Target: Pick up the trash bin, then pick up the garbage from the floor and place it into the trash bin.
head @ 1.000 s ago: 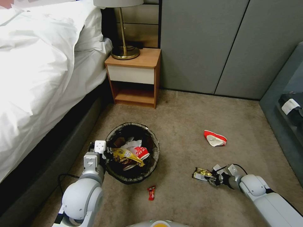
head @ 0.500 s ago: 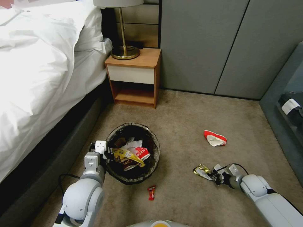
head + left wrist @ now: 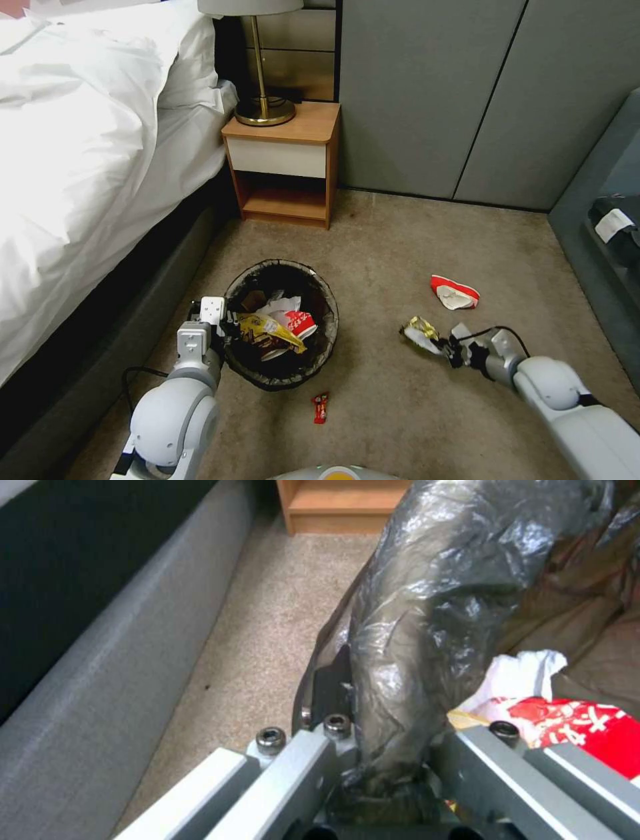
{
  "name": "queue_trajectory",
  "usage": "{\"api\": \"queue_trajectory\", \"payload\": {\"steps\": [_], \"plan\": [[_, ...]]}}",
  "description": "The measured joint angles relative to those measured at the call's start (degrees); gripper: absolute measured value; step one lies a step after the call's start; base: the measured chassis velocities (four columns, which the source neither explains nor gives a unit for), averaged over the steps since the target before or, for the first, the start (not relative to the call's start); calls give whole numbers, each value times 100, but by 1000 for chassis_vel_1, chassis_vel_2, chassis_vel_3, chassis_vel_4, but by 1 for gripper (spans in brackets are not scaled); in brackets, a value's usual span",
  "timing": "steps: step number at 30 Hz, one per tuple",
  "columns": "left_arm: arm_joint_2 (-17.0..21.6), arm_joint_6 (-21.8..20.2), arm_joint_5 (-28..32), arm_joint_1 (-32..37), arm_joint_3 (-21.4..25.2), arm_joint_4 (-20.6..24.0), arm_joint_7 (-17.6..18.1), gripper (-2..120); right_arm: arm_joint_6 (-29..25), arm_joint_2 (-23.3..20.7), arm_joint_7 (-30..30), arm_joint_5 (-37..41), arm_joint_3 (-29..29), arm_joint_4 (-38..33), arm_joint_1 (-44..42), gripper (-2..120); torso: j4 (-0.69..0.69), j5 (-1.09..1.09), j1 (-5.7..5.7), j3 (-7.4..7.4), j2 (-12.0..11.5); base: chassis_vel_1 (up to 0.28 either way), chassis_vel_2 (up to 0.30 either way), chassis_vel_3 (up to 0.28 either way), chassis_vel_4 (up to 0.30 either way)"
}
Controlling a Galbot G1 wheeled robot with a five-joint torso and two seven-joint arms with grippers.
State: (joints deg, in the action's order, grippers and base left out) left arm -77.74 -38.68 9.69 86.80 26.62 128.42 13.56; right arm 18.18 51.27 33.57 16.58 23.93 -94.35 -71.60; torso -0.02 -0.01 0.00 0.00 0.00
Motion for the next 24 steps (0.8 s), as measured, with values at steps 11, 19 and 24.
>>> {"api": "queue_trajectory", "payload": {"steps": [11, 19, 24], "plan": [[-12, -110, -20, 20, -59, 169, -56, 0, 295, -709, 205, 1598, 28, -2759, 843, 0, 3, 1, 0, 0, 0, 0, 0, 0, 0], [-60, -95, -107, 18, -95, 127, -82, 0, 588, -1197, 191, 2834, -546, -3553, 1955, 0, 2, 1, 0, 0, 0, 0, 0, 0, 0], [-88, -70, -133, 9, -103, 85, -93, 0, 737, -1260, 5, 3388, -1274, -3595, 3010, 0, 3, 0, 0, 0, 0, 0, 0, 0, 0]]}}
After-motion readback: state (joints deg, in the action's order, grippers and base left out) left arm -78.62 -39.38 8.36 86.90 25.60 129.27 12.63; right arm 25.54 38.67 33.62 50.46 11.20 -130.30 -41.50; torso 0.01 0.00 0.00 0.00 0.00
